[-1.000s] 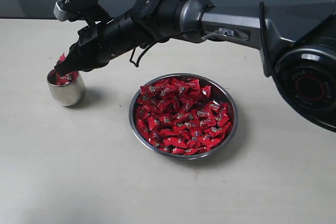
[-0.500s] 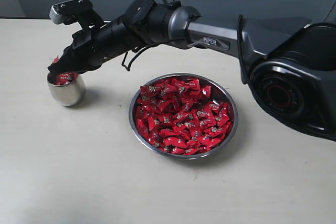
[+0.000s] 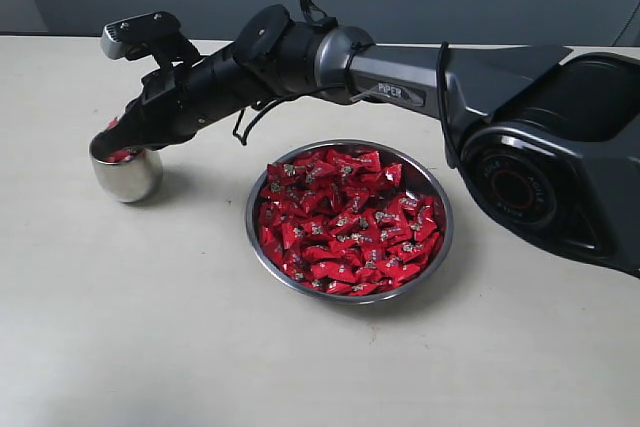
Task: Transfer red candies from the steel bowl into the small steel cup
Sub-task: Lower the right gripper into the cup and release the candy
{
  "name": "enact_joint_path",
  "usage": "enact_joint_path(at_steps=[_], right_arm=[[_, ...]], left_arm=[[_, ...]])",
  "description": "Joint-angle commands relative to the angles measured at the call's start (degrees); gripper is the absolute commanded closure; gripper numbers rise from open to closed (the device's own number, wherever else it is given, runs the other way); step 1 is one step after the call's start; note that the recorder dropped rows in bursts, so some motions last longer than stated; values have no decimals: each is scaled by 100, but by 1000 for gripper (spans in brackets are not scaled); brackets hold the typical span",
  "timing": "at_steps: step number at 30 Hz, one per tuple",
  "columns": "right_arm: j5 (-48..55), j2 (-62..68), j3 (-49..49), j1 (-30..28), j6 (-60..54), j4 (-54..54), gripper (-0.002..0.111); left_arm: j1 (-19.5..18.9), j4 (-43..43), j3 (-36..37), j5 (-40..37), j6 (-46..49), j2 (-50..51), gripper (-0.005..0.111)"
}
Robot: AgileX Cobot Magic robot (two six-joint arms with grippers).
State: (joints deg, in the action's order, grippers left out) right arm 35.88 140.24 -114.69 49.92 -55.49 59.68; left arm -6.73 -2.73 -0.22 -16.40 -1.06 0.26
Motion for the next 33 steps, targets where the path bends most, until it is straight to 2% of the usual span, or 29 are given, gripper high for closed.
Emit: enact_joint_path(at_steps=[1, 4, 6, 9, 15, 30, 32, 33], right_arm=[[0, -45, -80, 0, 16, -247, 108], [75, -45, -103, 0, 26, -398, 94], [56, -45, -103, 0, 63, -396, 78], [-54, -45, -103, 0, 223, -411, 62], [-103, -45, -103, 12, 232, -411, 67], [-39, -254, -103, 12, 669, -803, 67], [-66, -332, -103, 12, 669, -883, 76], [-66, -365, -103, 12, 669, -893, 86]], left_arm=[[-3, 12, 22, 9, -7, -26, 106], [-3, 12, 22, 9, -7, -26, 106], [-3, 12, 22, 9, -7, -26, 106], [-3, 12, 22, 9, -7, -26, 106], [-3, 12, 22, 9, -7, -26, 106], [-3, 12, 22, 9, -7, -26, 106], [-3, 12, 22, 9, -7, -26, 106], [-3, 12, 22, 9, -7, -26, 106]])
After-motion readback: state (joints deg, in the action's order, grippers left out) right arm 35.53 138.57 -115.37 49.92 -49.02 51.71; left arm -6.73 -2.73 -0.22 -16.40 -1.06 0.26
